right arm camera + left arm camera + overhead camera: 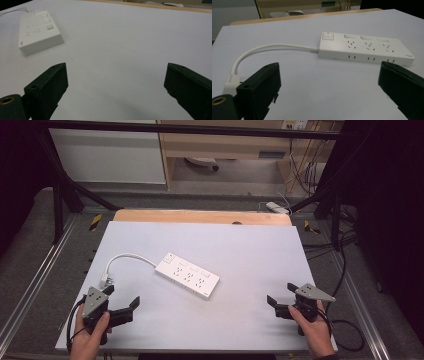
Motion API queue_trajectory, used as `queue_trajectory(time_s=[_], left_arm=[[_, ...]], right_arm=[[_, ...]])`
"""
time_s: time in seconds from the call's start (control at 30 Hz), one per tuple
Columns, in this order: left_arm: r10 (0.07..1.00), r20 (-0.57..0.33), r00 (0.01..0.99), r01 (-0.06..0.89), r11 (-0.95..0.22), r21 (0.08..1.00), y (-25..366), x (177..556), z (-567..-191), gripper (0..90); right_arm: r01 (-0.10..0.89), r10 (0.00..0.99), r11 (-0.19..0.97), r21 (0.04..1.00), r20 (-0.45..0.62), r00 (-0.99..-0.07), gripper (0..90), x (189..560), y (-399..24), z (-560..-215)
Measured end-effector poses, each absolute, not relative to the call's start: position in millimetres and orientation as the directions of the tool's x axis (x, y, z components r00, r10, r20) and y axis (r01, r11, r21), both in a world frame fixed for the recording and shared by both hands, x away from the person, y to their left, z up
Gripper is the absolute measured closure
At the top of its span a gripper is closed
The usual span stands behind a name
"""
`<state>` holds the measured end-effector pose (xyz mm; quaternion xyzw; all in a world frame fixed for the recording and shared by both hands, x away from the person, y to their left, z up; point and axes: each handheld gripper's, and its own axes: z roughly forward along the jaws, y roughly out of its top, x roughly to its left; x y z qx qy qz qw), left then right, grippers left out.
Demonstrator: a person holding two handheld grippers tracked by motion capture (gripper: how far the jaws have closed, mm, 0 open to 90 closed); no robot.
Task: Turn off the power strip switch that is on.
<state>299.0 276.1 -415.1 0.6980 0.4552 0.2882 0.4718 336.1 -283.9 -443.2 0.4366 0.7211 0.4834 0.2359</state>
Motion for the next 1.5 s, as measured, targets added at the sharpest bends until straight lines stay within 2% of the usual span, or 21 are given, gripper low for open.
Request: queue_trajectory(time_s=[0.67, 0.83, 1.3, 1.5], left_arm=[[0.900, -0.004, 0.437, 0.379, -0.180, 0.908, 274, 301, -417, 4.4], [0.901, -0.010, 0.434, 0.376, -0.171, 0.911, 274, 301, -417, 4.4], [0.900, -0.008, 0.435, 0.366, -0.169, 0.915, 274, 300, -416, 4.6], [0.899, -0.010, 0.437, 0.367, -0.169, 0.915, 274, 300, -416, 4.6]], right_arm=[[0.430, 0.860, 0.118, 0.895, 0.124, -0.495, 6.1, 333, -290, -441], [0.390, 0.852, 0.054, 0.919, 0.162, -0.498, 5.7, 329, -293, -434], [0.339, 0.853, 0.049, 0.940, 0.137, -0.503, 3.1, 324, -291, -424], [0.329, 0.854, 0.016, 0.944, 0.158, -0.495, 3.0, 323, -291, -418]])
